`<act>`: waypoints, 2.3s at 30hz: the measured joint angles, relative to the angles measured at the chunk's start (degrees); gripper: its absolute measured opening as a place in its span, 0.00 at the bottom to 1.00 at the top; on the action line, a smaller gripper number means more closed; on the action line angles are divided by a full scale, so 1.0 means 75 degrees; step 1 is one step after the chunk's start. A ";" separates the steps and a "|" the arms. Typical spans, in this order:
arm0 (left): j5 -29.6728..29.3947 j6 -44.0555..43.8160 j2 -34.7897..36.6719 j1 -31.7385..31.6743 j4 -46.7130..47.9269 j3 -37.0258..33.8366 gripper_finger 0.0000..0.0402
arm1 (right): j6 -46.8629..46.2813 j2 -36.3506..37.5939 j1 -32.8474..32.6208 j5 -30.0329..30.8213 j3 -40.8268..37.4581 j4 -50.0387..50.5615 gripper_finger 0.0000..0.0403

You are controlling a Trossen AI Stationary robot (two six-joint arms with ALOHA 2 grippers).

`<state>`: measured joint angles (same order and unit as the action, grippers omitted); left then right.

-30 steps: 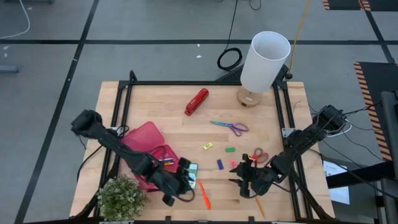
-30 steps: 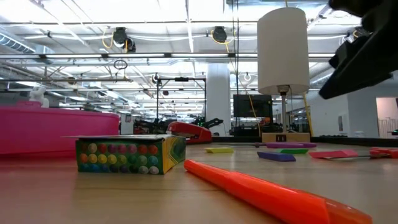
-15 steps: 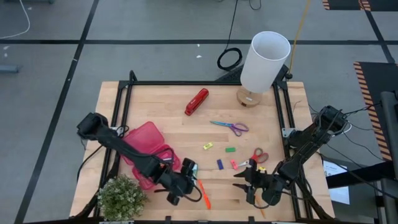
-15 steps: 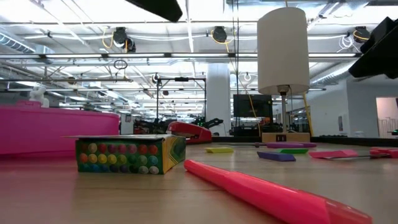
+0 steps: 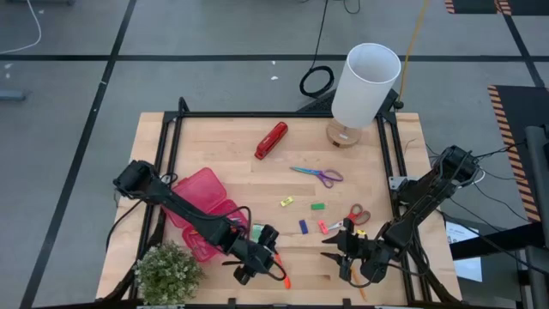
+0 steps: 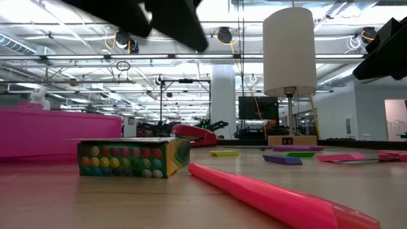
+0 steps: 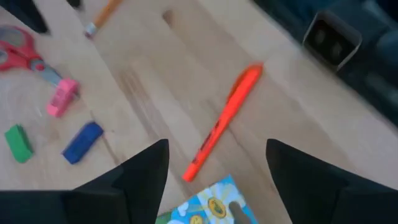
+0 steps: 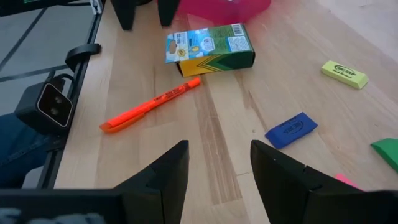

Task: Pack school essentials
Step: Put the orange pen into the red supply box

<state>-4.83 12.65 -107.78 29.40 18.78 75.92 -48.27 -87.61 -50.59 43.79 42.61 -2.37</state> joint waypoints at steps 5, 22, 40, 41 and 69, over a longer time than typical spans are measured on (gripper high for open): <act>0.0459 0.0302 -0.0647 -0.0090 -0.0397 0.0138 0.67 | 0.0058 0.0000 0.0000 0.0000 0.0000 0.0000 0.41; 0.0520 0.0959 -0.1990 -0.0275 -0.0210 0.0924 0.45 | 0.0157 0.0000 0.0000 0.0000 0.0003 -0.0001 0.41; 0.0934 0.1767 -0.2239 -0.0407 -0.0057 0.0943 0.17 | 0.0318 0.0000 0.0000 0.0000 0.0003 0.0000 0.41; 0.0934 0.1830 -0.2244 -0.0407 -0.0053 0.0941 0.15 | 0.0310 0.0000 0.0000 0.0000 0.0003 0.0000 0.41; 0.0147 0.0994 -0.1061 -0.0414 -0.0063 0.0892 0.10 | 0.0129 -0.0003 -0.0003 -0.0003 0.0003 0.0044 0.41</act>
<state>-3.73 20.11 -115.74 26.30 18.31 82.61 -47.31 -87.64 -50.61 43.77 42.63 -2.04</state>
